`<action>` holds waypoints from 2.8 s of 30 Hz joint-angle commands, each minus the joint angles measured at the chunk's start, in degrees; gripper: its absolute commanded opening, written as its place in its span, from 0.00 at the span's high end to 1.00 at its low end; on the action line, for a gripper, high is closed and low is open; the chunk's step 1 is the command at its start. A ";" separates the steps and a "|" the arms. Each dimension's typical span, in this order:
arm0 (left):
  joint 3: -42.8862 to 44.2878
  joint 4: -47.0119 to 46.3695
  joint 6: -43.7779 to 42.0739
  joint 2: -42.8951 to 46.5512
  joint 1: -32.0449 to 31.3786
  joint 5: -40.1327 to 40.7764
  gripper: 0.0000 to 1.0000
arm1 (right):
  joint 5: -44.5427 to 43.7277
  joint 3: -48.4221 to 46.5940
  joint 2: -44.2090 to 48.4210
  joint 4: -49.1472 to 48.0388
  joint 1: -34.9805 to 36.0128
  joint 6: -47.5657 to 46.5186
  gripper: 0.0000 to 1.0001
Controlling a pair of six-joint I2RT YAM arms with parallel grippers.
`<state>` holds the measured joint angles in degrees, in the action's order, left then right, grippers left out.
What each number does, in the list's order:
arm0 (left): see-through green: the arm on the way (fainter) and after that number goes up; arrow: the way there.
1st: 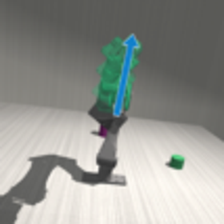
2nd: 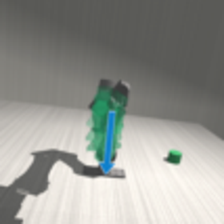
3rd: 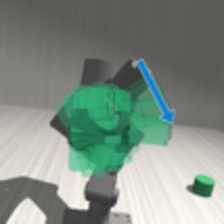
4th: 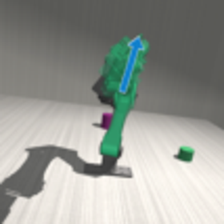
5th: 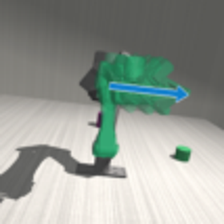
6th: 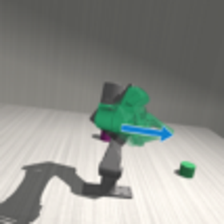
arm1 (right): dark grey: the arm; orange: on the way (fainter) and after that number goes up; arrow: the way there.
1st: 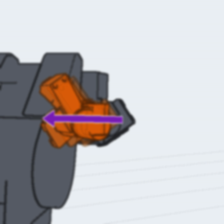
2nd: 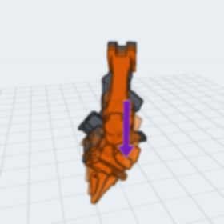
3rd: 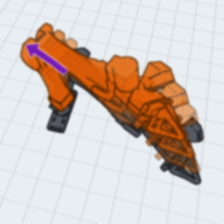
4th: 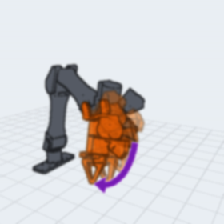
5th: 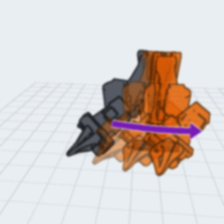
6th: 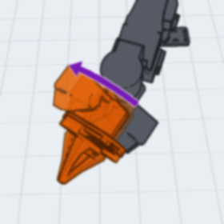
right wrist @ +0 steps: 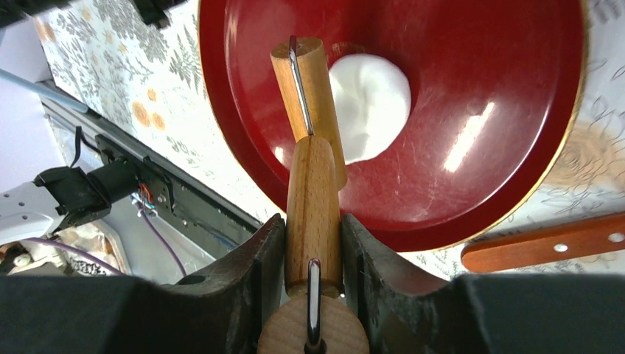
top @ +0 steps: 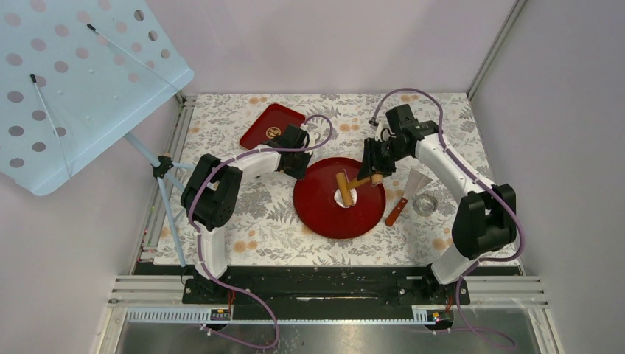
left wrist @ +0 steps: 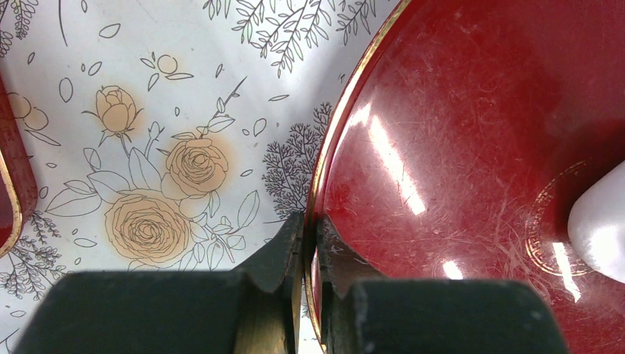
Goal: Roll out the dumpling wrappers from the dough
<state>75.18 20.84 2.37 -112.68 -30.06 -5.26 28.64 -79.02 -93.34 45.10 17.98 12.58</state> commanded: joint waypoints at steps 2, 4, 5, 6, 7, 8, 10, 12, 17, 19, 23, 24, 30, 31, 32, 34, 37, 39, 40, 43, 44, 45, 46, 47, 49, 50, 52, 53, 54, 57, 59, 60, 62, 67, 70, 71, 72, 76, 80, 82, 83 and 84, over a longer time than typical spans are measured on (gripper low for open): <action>0.10 1.48 -1.49 -2.10 -0.78 2.91 1.00 | 3.17 3.86 2.31 -1.98 0.04 2.72 1.00; 0.12 1.48 -1.49 -2.16 -0.74 2.88 1.00 | 2.35 5.74 2.47 -3.32 0.04 3.86 1.00; 0.09 1.45 -1.49 -2.19 -0.77 2.84 1.00 | 1.31 6.53 2.46 -4.04 0.06 4.44 1.00; 0.09 1.48 -1.49 -2.17 -0.72 2.88 1.00 | -0.09 7.23 2.20 -4.58 0.06 4.85 1.00; 0.09 1.47 -1.50 -2.13 -0.78 2.84 1.00 | -1.71 7.22 1.65 -4.64 0.04 5.04 1.00; 0.16 1.61 -1.52 -2.10 -0.74 2.87 1.00 | -2.94 7.05 0.92 -4.46 -0.19 5.20 1.00; 0.22 1.78 -1.49 -2.15 -0.77 2.89 1.00 | -6.52 6.39 -1.12 -3.51 -0.80 5.55 1.00; 0.23 1.82 -1.49 -2.11 -0.70 2.87 1.00 | -9.07 6.34 -2.80 -3.45 -1.45 5.85 1.00; 0.16 1.75 -1.49 -2.03 -0.71 2.79 1.00 | -9.20 5.81 -6.99 -3.48 -1.70 6.45 1.00; 0.09 1.75 -1.49 -2.02 -0.74 2.63 1.00 | -9.17 5.35 -8.42 -3.48 -1.64 6.68 1.00; 0.06 1.75 -1.49 -2.01 -0.62 2.51 1.00 | -8.56 5.18 -10.92 -3.56 -1.40 6.83 1.00; 0.11 1.75 -1.49 -2.01 -0.69 2.45 1.00 | -8.64 5.19 -11.32 -3.58 -1.18 6.80 1.00; -0.12 1.63 -1.49 -1.78 -0.68 2.35 1.00 | -9.79 5.02 -12.60 -3.82 1.08 6.72 1.00; -0.15 1.58 -1.49 -1.78 -0.67 2.28 1.00 | -9.89 5.02 -12.88 -3.95 1.36 6.75 1.00; -0.18 1.51 -1.49 -1.72 -0.69 2.27 1.00 | -10.07 4.94 -13.18 -4.04 1.72 6.77 1.00; -0.21 1.51 -1.49 -1.72 -0.68 2.34 1.00 | -10.54 4.80 -13.89 -4.16 2.25 6.66 1.00; -0.23 1.53 -1.49 -1.71 -0.70 2.27 1.00 | -10.87 4.29 -14.89 -4.20 2.94 6.64 1.00; -0.27 1.48 -1.49 -1.68 -0.70 2.23 1.00 | -11.13 3.94 -15.38 -4.16 3.47 6.58 1.00; -0.27 1.47 -1.49 -1.70 -0.62 2.31 1.00 | -11.24 3.74 -15.58 -4.16 3.73 6.56 1.00; -0.28 1.52 -1.49 -1.66 -0.65 2.37 1.00 | -11.65 3.49 -16.13 -4.14 4.56 6.56 1.00; -0.25 1.49 -1.49 -1.66 -0.67 2.36 1.00 | -11.79 3.44 -16.20 -4.16 4.73 6.50 1.00; -0.23 1.48 -1.49 -1.68 -0.67 2.31 1.00 | -12.00 3.42 -16.30 -4.12 4.84 6.43 1.00; -0.22 1.48 -1.49 -1.68 -0.67 2.32 1.00 | -12.11 3.34 -16.38 -4.19 4.96 6.34 1.00; -0.25 1.48 -1.49 -1.69 -0.69 2.32 1.00 | -12.21 3.15 -16.42 -4.09 5.08 6.28 1.00; -0.15 1.48 -1.49 -1.69 -0.67 2.31 1.00 | -12.43 2.73 -16.59 -4.10 5.51 6.05 1.00; -0.14 1.48 -1.49 -1.74 -0.62 2.34 1.00 | -12.47 2.48 -16.64 -4.13 5.82 5.86 1.00; -0.13 1.48 -1.49 -1.75 -0.69 2.34 1.00 | -12.36 1.77 -16.63 -4.09 6.37 5.45 1.00; -0.17 1.48 -1.54 -1.75 -0.70 2.43 1.00 | -12.30 1.36 -16.50 -4.09 6.75 5.11 1.00; -0.15 1.48 -1.50 -1.73 -0.63 2.40 1.00 | -12.40 1.03 -16.22 -4.13 7.17 4.72 1.00; -0.21 1.48 -1.49 -1.67 -0.64 2.40 1.00 | -12.59 0.24 -15.62 -4.13 8.53 4.19 1.00; -0.23 1.48 -1.49 -1.69 -0.63 2.36 1.00 | -12.67 -0.18 -15.35 -4.12 9.12 3.72 1.00; -0.25 1.48 -1.49 -1.67 -0.63 2.30 1.00 | -12.62 -0.43 -15.17 -4.06 9.36 3.57 1.00; -0.25 1.48 -1.49 -1.67 -0.67 2.29 1.00 | -12.87 -1.00 -15.11 -3.83 9.65 3.12 1.00; -0.23 1.48 -1.49 -1.68 -0.67 2.35 1.00 | -12.55 -1.52 -15.57 -3.68 10.39 2.51 1.00; -0.32 1.39 -1.49 -1.62 -0.68 2.42 1.00 | -11.71 -2.30 -16.10 -3.44 10.99 1.97 1.00; -0.32 1.43 -1.49 -1.60 -0.65 2.42 1.00 | -11.08 -2.73 -16.16 -3.40 11.09 1.69 1.00; -0.30 1.32 -1.49 -1.59 -0.68 2.38 1.00 | -10.47 -3.25 -16.08 -3.45 11.12 1.38 1.00; -0.38 1.37 -1.49 -1.57 -0.65 2.39 1.00 | -8.54 -5.74 -15.01 -4.58 11.27 0.38 1.00; -0.42 1.41 -1.49 -1.65 -0.68 2.32 1.00 | -7.76 -7.99 -14.21 -4.69 11.69 -0.10 1.00; -0.39 1.40 -1.49 -1.59 -0.70 2.32 1.00 | -7.41 -8.90 -13.58 -4.00 11.73 -0.31 1.00; -0.37 1.36 -1.49 -1.62 -0.70 2.32 1.00 | -7.23 -9.23 -13.09 -3.61 11.77 -0.55 1.00; -0.38 1.36 -1.49 -1.58 -0.68 2.40 1.00 | -7.25 -9.44 -12.48 -3.42 11.74 -0.75 1.00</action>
<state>75.20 20.86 2.37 -112.68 -30.06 -5.26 24.16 -85.36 -106.76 43.13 29.12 14.63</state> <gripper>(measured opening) 0.076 0.390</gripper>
